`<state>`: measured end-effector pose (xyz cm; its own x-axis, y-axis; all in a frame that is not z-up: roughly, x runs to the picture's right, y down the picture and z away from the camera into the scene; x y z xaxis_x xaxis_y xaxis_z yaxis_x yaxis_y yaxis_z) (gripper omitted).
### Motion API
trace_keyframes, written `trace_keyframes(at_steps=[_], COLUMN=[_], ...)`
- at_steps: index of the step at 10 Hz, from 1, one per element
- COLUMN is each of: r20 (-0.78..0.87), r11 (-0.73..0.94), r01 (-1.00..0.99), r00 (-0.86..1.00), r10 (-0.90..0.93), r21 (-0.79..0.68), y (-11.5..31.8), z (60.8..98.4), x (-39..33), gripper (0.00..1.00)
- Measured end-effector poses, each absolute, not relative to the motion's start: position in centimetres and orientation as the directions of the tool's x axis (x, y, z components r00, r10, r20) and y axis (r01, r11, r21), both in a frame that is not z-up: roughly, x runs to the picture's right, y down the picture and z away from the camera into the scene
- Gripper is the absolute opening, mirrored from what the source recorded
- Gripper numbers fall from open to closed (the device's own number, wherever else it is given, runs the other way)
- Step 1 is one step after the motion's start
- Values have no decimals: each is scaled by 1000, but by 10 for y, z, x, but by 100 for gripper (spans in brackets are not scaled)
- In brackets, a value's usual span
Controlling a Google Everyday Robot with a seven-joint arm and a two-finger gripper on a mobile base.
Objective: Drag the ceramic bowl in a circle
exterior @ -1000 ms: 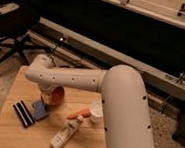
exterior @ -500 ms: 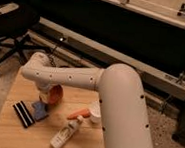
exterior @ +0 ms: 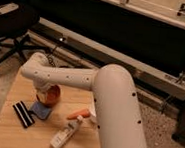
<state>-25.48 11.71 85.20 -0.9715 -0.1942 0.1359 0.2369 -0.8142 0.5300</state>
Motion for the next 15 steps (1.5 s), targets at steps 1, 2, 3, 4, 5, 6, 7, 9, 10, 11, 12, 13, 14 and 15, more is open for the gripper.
trace_keyframes(at_steps=[1, 2, 3, 4, 5, 6, 7, 9, 10, 11, 12, 13, 14, 15], r20=[130, 126, 119, 110, 100, 88, 81, 67, 66, 66, 69, 70, 76, 83], r11=[-813, -813, -817, -822, -828, -836, -841, -857, -861, -864, -866, -867, -868, -870], r01=[232, 227, 222, 217, 210, 201, 193, 169, 161, 157, 156, 160, 176, 195], r00=[-973, -974, -975, -976, -978, -979, -981, -985, -987, -988, -988, -987, -984, -981], r10=[-191, -189, -188, -187, -185, -181, -176, -157, -147, -142, -140, -144, -159, -176], r21=[534, 535, 533, 527, 520, 511, 506, 487, 482, 478, 476, 472, 465, 453], y=[116, 114, 109, 103, 96, 88, 84, 73, 70, 66, 62, 57, 47, 34], z=[858, 864, 868, 871, 873, 874, 876, 887, 897, 906, 917, 926, 936, 946], x=[-263, -271, -279, -289, -298, -308, -314, -327, -331, -335, -339, -344, -343, -337], gripper=[80, 80, 80, 80, 80, 80, 80, 80, 80, 80, 80, 80, 80, 80])
